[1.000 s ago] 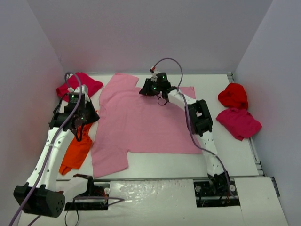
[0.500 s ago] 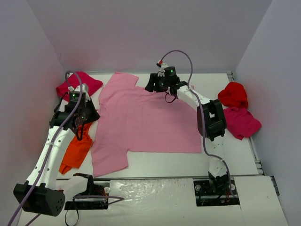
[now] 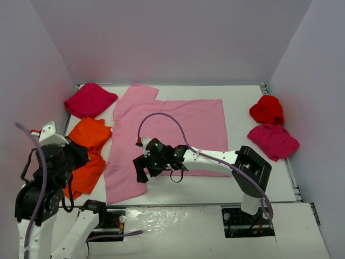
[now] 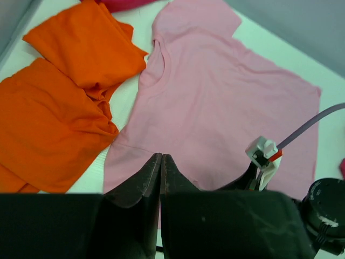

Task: Fold and stack the t-shirts
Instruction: Fold the tshirt

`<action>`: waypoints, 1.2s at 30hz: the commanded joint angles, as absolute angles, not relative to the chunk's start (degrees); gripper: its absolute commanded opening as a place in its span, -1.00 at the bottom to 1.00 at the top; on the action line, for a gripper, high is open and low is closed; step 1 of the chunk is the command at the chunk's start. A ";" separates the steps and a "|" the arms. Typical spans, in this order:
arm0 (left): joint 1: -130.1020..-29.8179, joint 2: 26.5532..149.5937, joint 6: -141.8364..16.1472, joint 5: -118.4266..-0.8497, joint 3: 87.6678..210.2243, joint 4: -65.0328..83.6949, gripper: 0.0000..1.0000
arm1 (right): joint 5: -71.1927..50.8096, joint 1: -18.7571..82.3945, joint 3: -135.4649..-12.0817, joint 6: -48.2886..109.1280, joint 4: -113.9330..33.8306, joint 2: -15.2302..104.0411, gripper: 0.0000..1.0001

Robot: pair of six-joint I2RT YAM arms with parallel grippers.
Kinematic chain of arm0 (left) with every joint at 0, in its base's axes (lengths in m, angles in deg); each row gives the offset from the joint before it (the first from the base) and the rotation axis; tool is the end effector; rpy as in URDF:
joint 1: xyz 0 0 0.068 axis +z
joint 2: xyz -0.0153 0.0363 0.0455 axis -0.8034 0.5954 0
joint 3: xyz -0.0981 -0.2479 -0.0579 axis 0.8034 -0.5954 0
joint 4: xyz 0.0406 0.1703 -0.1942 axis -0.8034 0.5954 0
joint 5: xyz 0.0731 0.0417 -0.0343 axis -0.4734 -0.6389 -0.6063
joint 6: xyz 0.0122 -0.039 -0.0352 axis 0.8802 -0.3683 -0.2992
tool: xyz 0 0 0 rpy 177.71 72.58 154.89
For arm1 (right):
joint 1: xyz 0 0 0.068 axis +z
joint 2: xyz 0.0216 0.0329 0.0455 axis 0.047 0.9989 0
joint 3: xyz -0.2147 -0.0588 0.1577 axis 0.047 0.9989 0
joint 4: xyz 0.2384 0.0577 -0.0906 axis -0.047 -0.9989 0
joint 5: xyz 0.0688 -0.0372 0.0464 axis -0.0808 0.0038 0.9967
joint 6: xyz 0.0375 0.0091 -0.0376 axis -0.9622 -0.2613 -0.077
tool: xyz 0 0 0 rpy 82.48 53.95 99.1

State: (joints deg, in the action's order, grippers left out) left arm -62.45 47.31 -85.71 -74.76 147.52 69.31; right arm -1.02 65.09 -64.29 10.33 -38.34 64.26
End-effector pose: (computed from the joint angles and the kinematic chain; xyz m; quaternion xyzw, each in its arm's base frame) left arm 0.0668 -0.0063 0.4158 -0.2148 0.7987 -0.1611 0.5384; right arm 0.1742 0.3553 0.2224 -0.3315 0.8096 0.4198 0.2416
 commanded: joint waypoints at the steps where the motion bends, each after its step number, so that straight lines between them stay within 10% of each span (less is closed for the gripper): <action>1: -62.43 47.19 -87.78 -76.89 148.42 76.54 -1.00 | -10.06 66.45 -58.33 3.44 -37.08 55.36 0.52; 11: -62.43 43.32 -90.56 -76.74 146.96 79.76 -1.00 | -15.45 71.82 -48.27 -3.06 -36.22 46.77 0.49; 36: -62.45 45.98 -88.67 -74.75 141.29 82.19 -1.00 | -15.79 78.85 -62.98 1.81 -29.81 69.36 0.40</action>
State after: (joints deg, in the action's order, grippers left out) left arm -62.45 45.38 -90.21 -73.54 139.21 82.27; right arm -15.02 78.92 -59.82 0.00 -32.09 69.19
